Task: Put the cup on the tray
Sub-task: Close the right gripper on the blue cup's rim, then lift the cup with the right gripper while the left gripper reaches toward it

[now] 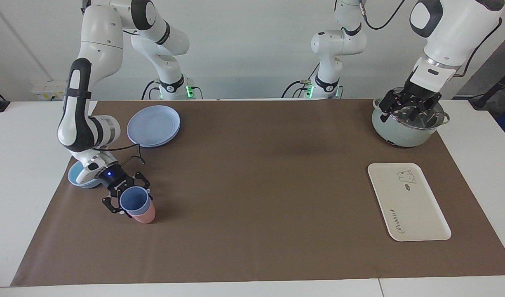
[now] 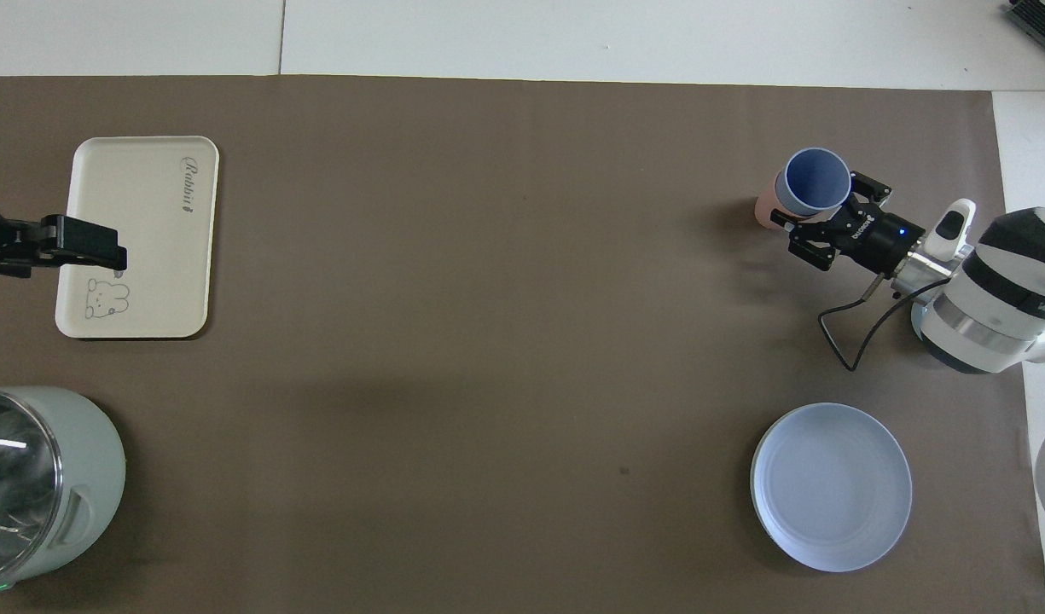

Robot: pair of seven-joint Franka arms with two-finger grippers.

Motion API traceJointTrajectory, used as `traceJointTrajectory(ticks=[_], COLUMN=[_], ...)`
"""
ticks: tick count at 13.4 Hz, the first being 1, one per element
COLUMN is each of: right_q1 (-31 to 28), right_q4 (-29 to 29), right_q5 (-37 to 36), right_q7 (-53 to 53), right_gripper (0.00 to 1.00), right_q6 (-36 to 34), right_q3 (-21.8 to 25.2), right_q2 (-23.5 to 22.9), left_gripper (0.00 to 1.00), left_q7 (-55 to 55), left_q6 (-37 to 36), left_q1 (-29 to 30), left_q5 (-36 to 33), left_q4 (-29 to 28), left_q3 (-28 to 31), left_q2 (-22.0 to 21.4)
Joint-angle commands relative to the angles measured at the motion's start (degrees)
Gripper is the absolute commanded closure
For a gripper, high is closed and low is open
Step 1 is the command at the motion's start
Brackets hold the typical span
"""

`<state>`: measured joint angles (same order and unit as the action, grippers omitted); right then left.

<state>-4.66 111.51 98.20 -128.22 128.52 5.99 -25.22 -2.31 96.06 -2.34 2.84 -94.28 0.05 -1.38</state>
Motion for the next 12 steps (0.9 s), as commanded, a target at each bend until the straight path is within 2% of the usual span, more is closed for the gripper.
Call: traceJointTrajectory(ticks=[1, 3, 6, 10, 11, 12], right_q1=[3.0, 5.2, 5.5, 9.0, 11.1, 12.7], right_q4=[-1.6, -2.1, -3.0, -3.0, -2.9, -3.0], right_q5=[-2.0, -14.8, -32.7, -50.9, -56.3, -61.1], right_q7=[8.3, 22.8, 39.9, 62.4, 69.6, 77.1], right_gripper=[1.0, 1.0, 1.0, 1.0, 1.0, 1.0], right_q6=[7.1, 11.3, 11.1, 9.6, 9.5, 8.3], right_q3=[-0.2, -0.2, -0.2, -0.2, -0.2, -0.2], right_q2=[3.3, 7.0, 11.3, 17.1, 18.5, 19.7], left_gripper=[0.0, 0.0, 0.0, 0.0, 0.0, 0.03], left_q7=[0.1, -0.1, -0.2, -9.0, -14.1, -20.4], left_q6=[0.2, -0.3, 1.9, 3.9, 5.5, 5.8], left_q1=[-0.2, -0.5, -0.6, -4.0, -5.5, -7.9], left_q5=[0.7, 0.7, 1.9, 14.2, 17.9, 20.3], left_q4=[-1.6, -1.8, -1.8, -0.6, 1.1, 4.1], left_q3=[-0.1, -0.2, -0.8, -1.5, -1.5, -1.5], left_q2=[-1.7, -1.9, -1.6, 0.3, 2.0, 5.4])
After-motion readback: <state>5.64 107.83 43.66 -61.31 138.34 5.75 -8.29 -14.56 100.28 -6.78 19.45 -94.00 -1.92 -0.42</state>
